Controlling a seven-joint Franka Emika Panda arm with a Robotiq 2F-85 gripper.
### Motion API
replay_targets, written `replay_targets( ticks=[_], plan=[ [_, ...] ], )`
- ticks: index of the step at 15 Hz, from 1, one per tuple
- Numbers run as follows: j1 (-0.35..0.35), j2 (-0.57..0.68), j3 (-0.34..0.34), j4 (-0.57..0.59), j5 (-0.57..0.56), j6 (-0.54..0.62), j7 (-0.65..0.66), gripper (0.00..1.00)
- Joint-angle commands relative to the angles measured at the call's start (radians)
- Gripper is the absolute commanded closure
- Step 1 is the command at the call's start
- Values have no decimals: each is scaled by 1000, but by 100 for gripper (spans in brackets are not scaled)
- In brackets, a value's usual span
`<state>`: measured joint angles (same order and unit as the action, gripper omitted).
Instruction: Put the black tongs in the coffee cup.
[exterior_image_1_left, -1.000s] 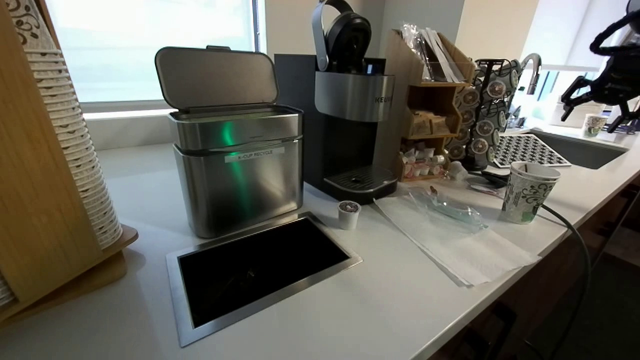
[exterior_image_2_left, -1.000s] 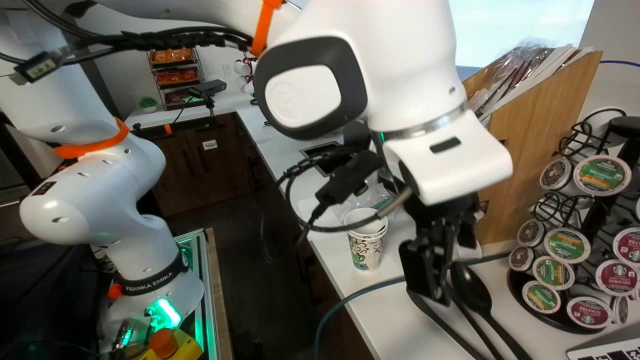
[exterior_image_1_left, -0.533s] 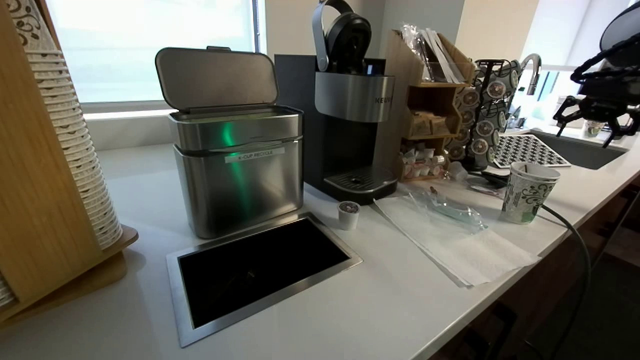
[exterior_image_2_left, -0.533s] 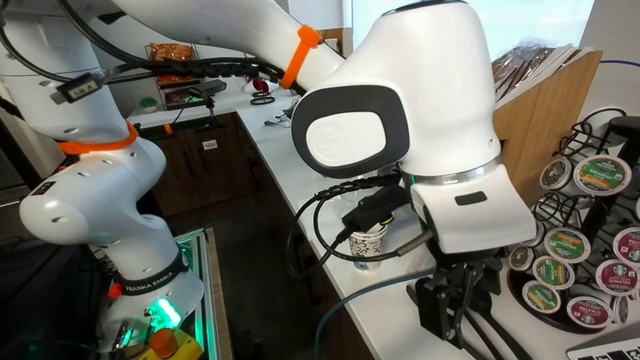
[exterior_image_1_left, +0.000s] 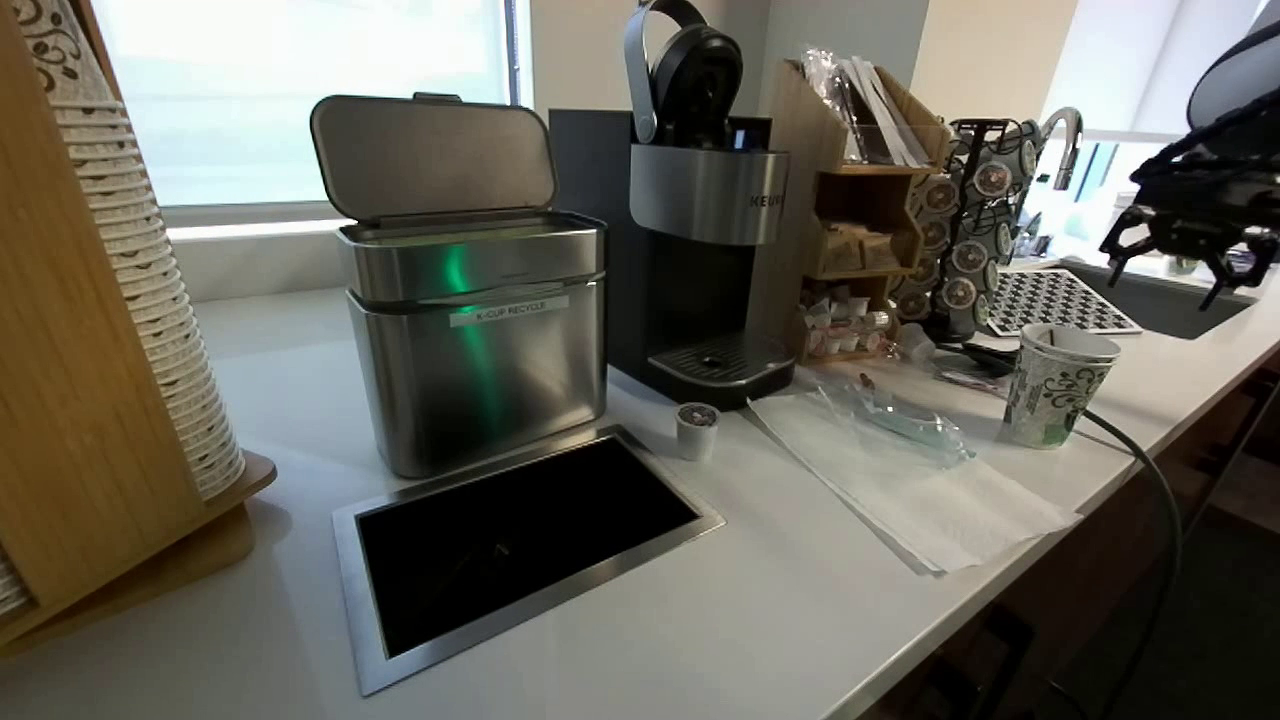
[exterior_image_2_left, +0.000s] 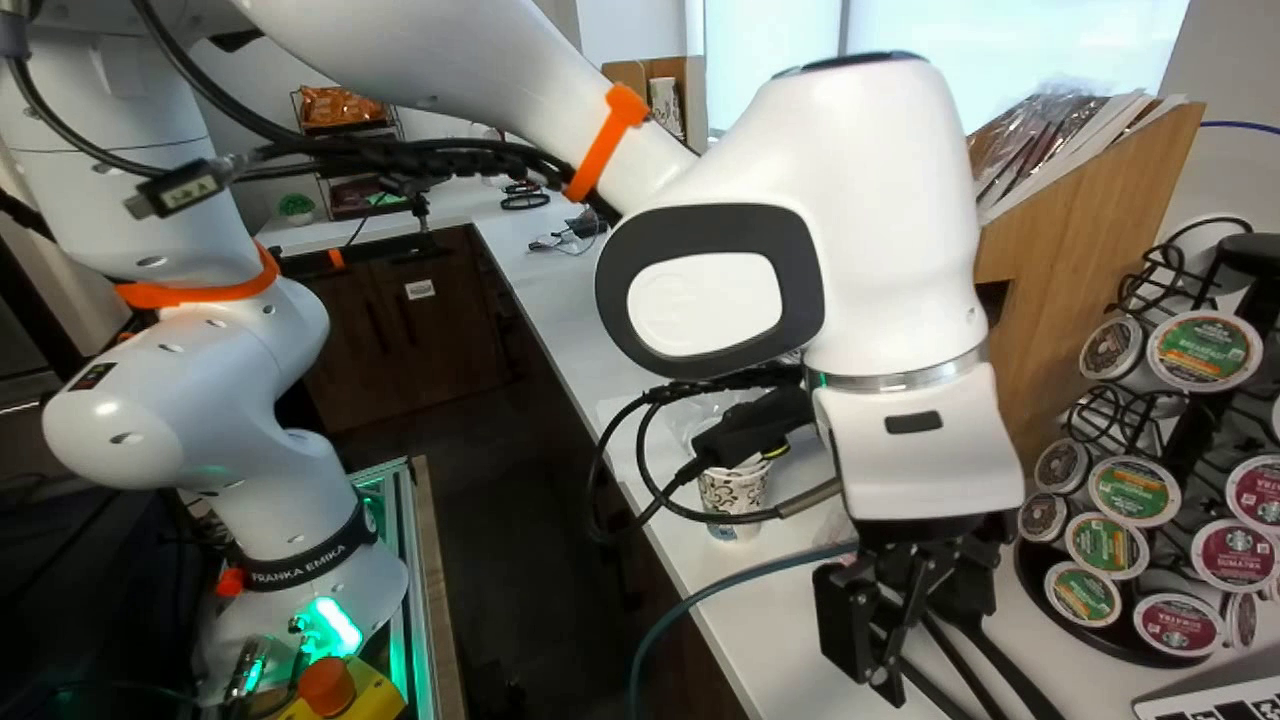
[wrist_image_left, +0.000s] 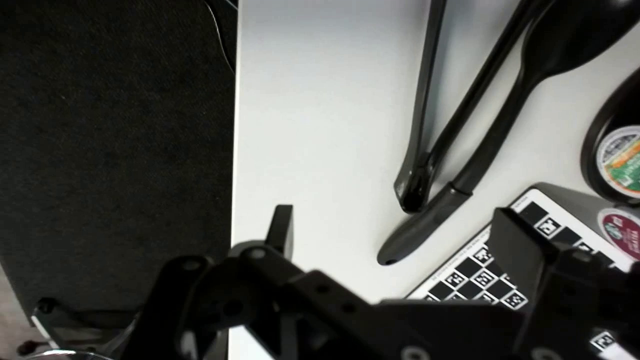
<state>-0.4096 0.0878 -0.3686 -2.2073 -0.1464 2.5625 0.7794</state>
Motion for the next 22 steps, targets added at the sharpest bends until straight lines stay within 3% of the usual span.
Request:
replay_targets(
  ticks=[1,3,4,7,10,14,22],
  plan=[
    [47,44,-40,-71,-70,96,258,0],
    [70,92,-64,-84,-95,146,401,0],
    [61,59,-48,-66,-44,93,268,0],
    [77,98,-68,-75,-53,126,345,0],
    [81,144,-5,-63,143,116,344,0],
    [100,202,30,-8,283,87,349,0],
    [101,281,-29,114,326,23,405,0]
  ],
)
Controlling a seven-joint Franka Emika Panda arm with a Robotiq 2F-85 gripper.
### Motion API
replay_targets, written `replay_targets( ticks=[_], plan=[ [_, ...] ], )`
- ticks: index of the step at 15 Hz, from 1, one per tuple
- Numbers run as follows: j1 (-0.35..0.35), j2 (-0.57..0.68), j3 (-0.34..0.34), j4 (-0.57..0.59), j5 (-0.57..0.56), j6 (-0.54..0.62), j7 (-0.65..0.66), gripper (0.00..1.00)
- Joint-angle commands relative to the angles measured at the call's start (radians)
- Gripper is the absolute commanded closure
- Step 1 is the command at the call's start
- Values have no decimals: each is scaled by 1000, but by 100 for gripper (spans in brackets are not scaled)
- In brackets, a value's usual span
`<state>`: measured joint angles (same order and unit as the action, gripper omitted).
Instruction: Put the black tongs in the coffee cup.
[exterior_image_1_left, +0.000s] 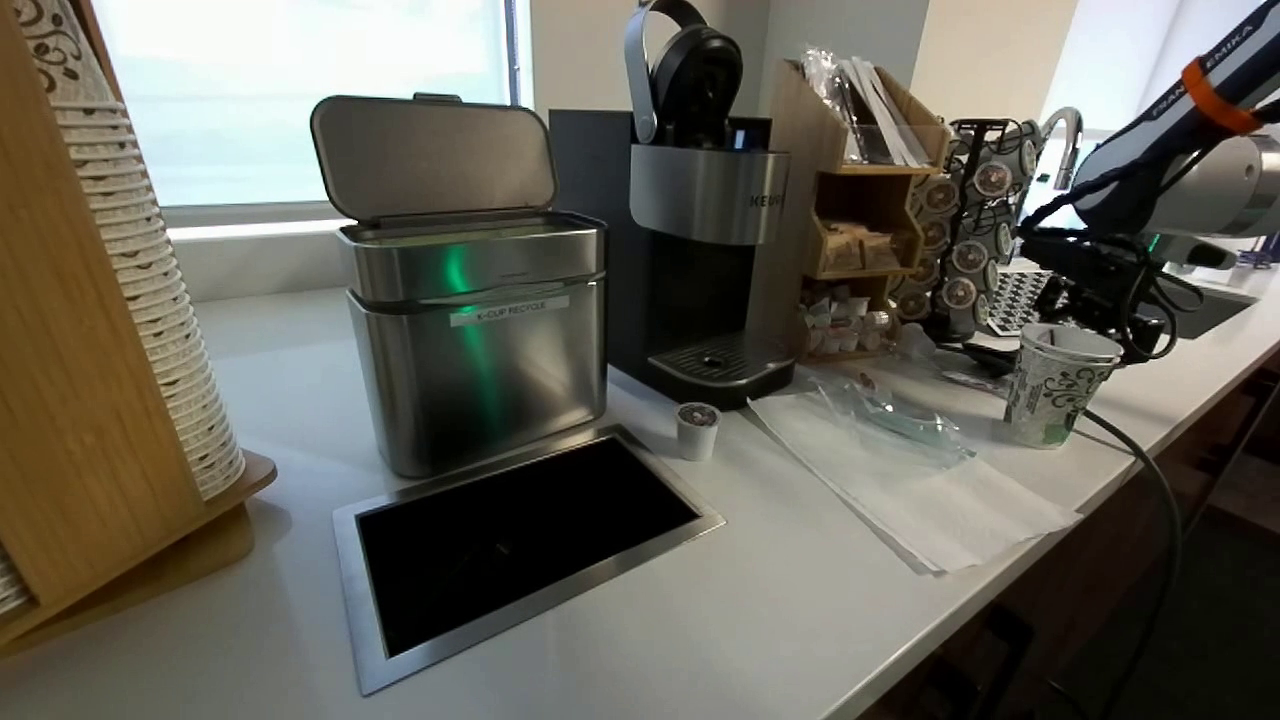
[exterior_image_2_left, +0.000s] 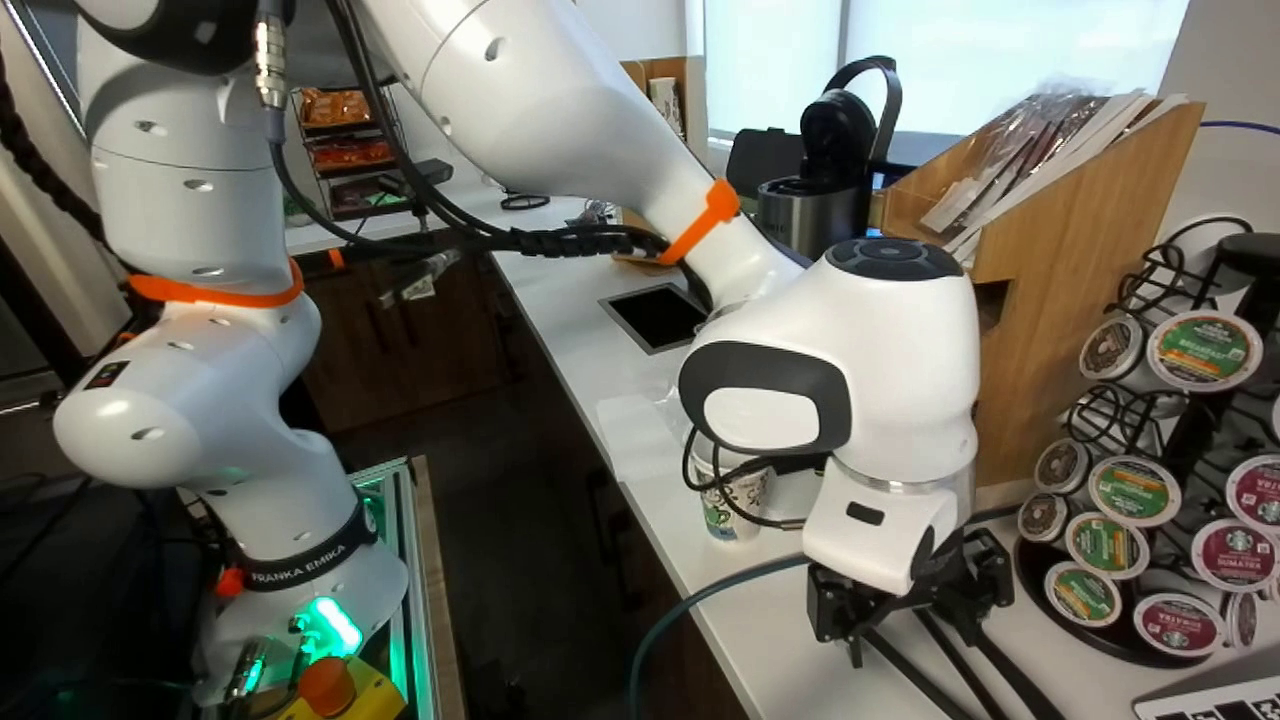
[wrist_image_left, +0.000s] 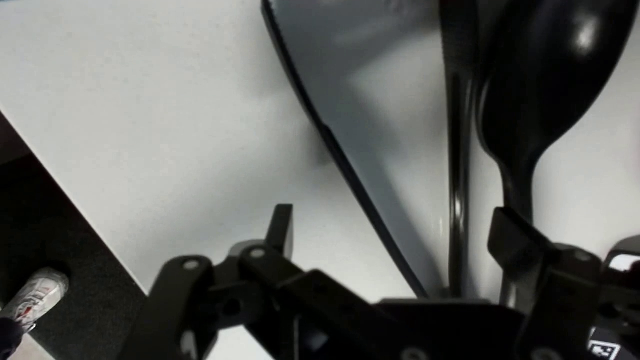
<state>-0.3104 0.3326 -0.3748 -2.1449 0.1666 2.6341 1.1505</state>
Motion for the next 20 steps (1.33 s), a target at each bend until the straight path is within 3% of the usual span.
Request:
replay_targets(
  ticks=[1,12,13,14,20],
  plan=[
    [-1,46,-25,63,14,-57,34,0],
    [-16,161,2,158,84,-62,18,0],
    [-10,158,-7,155,72,-69,24,25],
    [-8,149,-12,149,64,-78,21,25],
    [-1,76,-49,104,11,-144,6,73]
  ],
)
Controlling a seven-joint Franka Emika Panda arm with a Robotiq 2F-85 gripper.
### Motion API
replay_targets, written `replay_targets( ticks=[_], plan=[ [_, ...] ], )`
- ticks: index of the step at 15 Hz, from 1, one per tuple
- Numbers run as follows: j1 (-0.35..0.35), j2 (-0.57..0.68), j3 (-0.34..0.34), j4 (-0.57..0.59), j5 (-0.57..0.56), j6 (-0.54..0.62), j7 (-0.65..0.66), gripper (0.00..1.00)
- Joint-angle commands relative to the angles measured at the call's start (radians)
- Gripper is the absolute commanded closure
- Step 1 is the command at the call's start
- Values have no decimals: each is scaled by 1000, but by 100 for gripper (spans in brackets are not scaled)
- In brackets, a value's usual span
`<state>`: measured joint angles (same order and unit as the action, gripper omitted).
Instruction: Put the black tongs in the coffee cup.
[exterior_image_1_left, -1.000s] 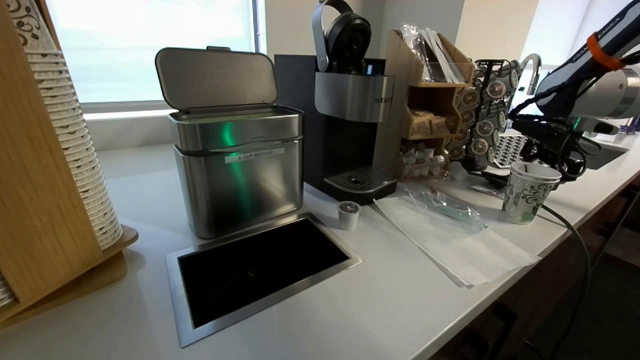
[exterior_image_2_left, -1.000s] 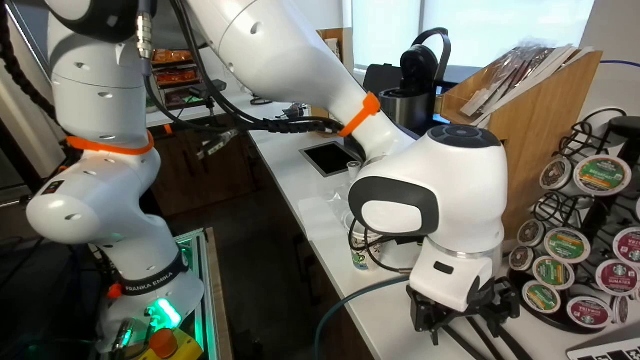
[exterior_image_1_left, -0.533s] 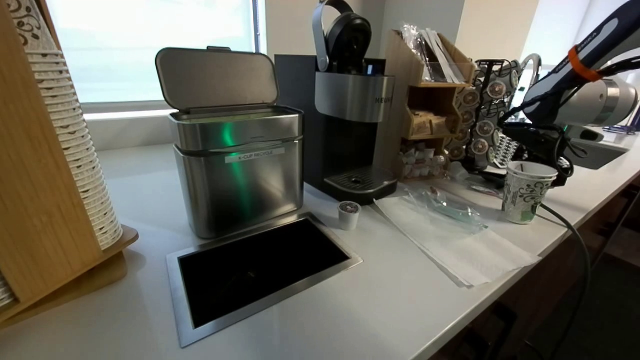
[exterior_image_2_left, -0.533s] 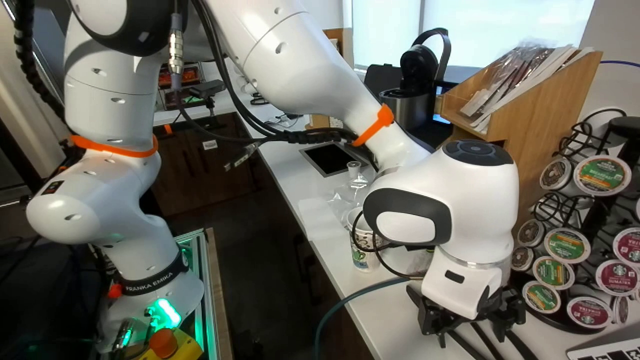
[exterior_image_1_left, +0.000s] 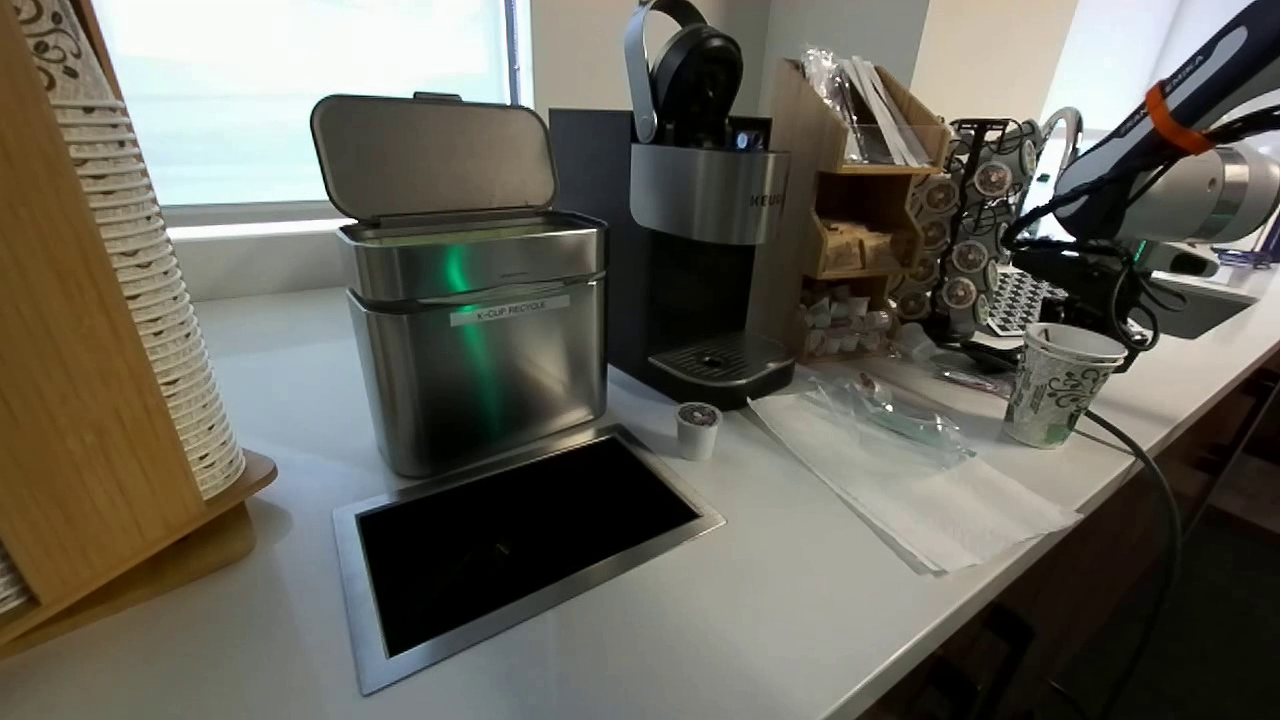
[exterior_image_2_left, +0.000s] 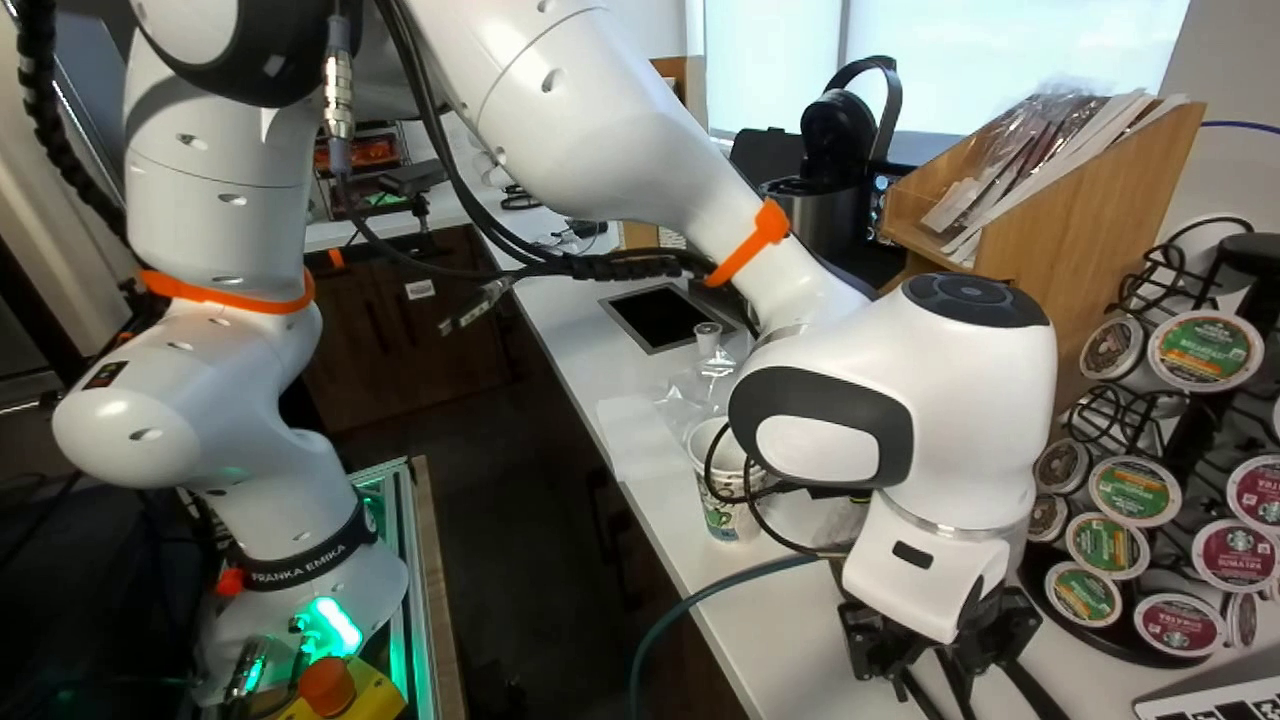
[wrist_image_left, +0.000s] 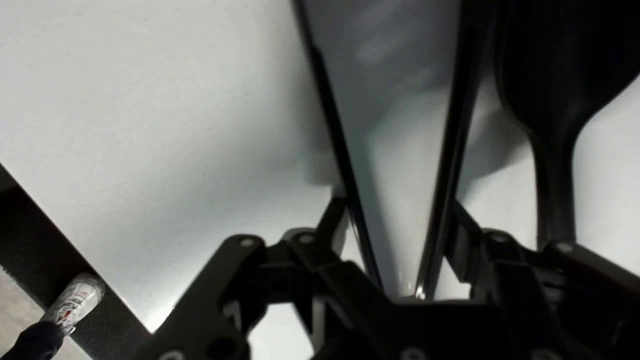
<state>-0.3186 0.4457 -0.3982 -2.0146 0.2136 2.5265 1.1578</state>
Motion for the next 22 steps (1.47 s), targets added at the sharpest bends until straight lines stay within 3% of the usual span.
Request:
replay_targets(
  ticks=[1,5,8,10,13,14,20,22],
  plan=[
    [10,-56,-34,-35,-48,-40,-2,80],
    [9,-152,-92,-67,-131,-32,-6,94],
    [17,-294,-131,-133,-245,-9,-58,93],
    [66,-406,-188,-192,-435,48,-23,93],
    [159,-474,-262,-164,-670,67,54,93],
    [77,-499,-163,-153,-752,63,77,93],
    [19,-681,85,-193,-1212,22,280,93],
    [16,-759,168,-221,-1363,22,408,93]
  ],
)
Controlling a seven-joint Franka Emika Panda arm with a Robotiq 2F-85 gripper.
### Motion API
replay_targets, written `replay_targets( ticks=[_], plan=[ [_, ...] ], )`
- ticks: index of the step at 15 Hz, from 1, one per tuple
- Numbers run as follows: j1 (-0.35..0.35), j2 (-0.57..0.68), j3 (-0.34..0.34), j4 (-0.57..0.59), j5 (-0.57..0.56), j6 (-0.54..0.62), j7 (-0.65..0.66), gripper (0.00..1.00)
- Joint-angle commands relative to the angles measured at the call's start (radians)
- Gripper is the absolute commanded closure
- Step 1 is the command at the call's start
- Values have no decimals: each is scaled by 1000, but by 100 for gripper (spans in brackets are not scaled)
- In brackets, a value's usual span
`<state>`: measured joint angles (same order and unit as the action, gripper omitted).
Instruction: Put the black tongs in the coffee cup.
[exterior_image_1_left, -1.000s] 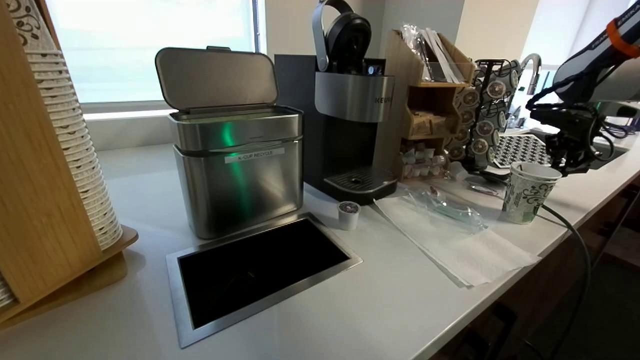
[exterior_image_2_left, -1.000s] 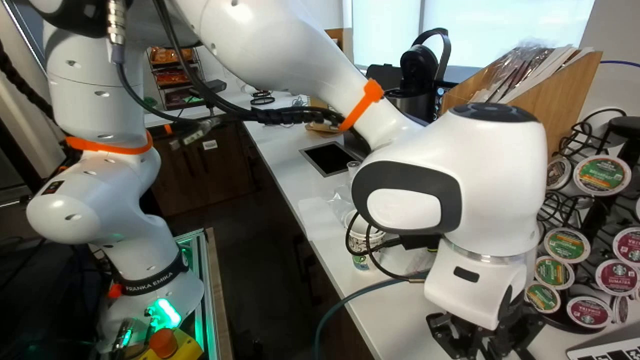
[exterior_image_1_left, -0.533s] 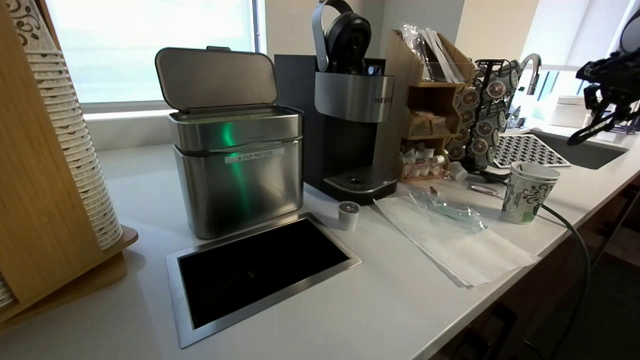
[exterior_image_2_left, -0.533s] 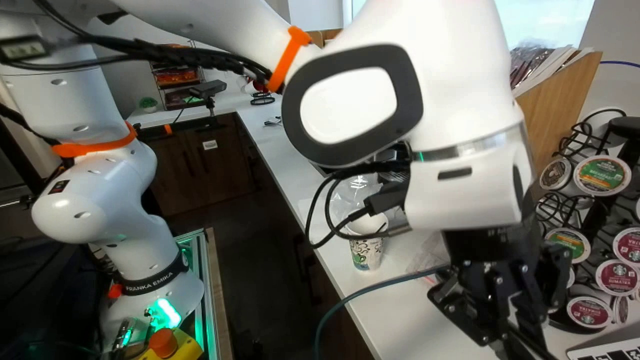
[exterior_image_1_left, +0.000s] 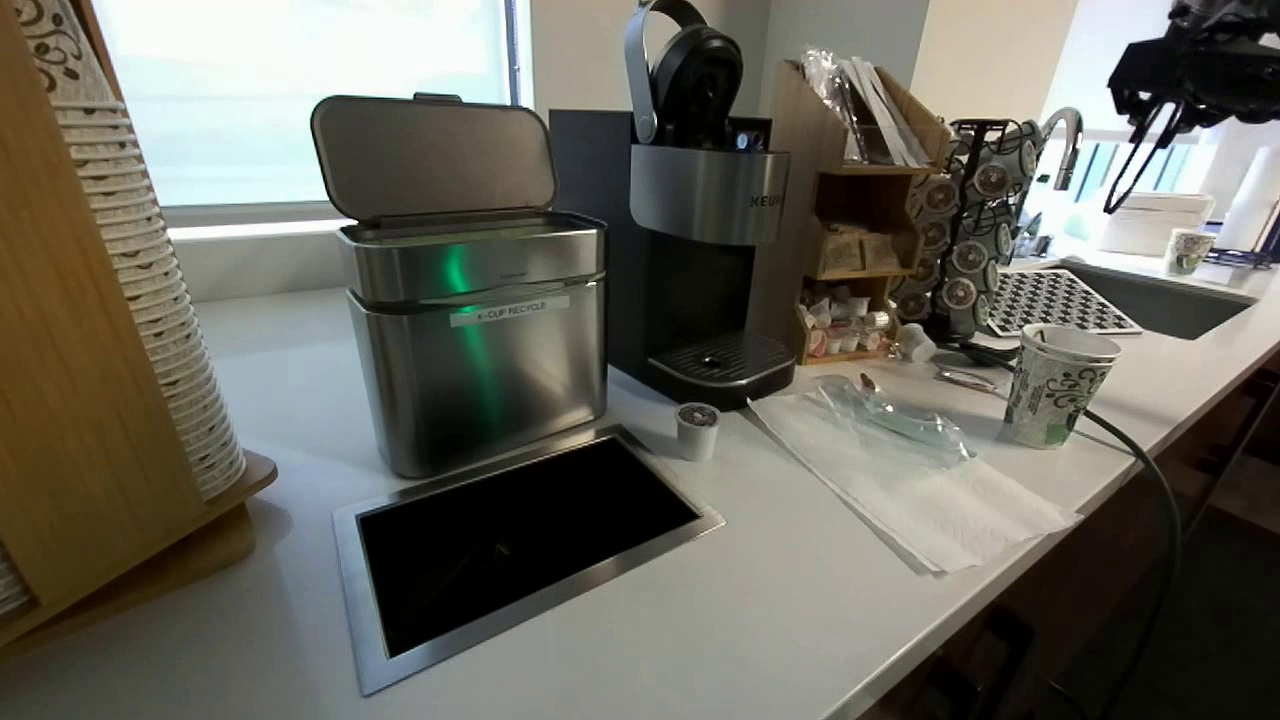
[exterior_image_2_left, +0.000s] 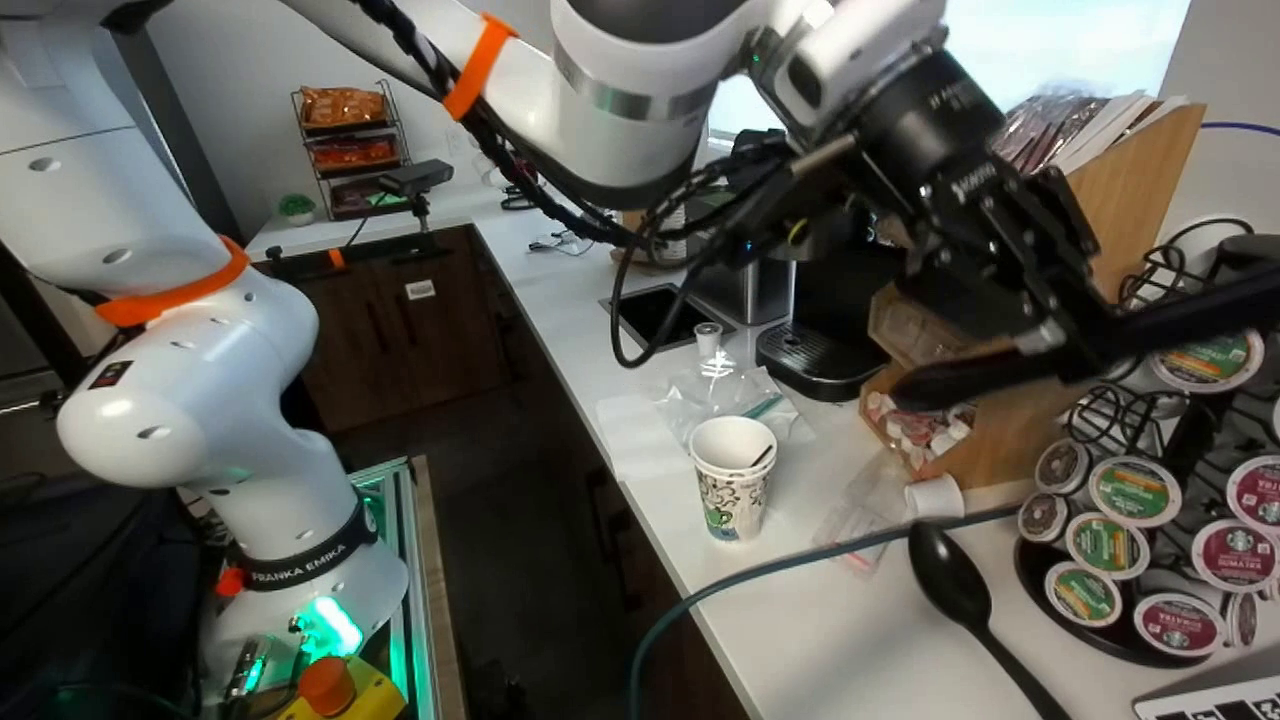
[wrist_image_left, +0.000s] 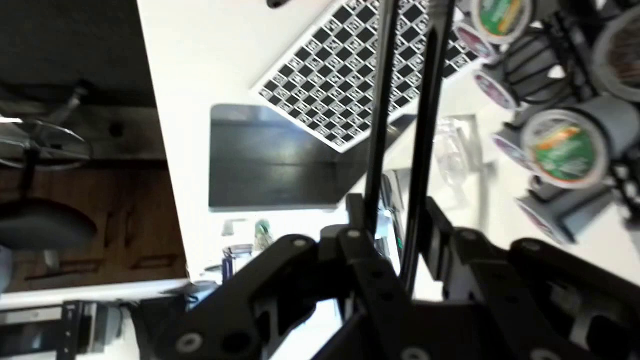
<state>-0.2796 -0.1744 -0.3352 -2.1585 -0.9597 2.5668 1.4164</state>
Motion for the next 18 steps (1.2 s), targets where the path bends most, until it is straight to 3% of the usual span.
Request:
replay_targets(
  ticks=[1,2,4,8,9,11,15,18],
  plan=[
    [-38,-101,113,-13,-205,-26,239,93],
    [-17,-64,83,-12,-116,-6,115,70],
    [-17,-100,109,-10,-158,-21,181,70],
    [-30,-101,105,-10,-167,-22,189,70],
    [-30,-100,105,-10,-167,-22,190,93],
    [-29,-153,183,-61,-315,-108,238,93],
    [33,-265,271,-180,-447,-332,207,93],
    [118,-329,270,-325,-362,-333,179,93]
  ],
)
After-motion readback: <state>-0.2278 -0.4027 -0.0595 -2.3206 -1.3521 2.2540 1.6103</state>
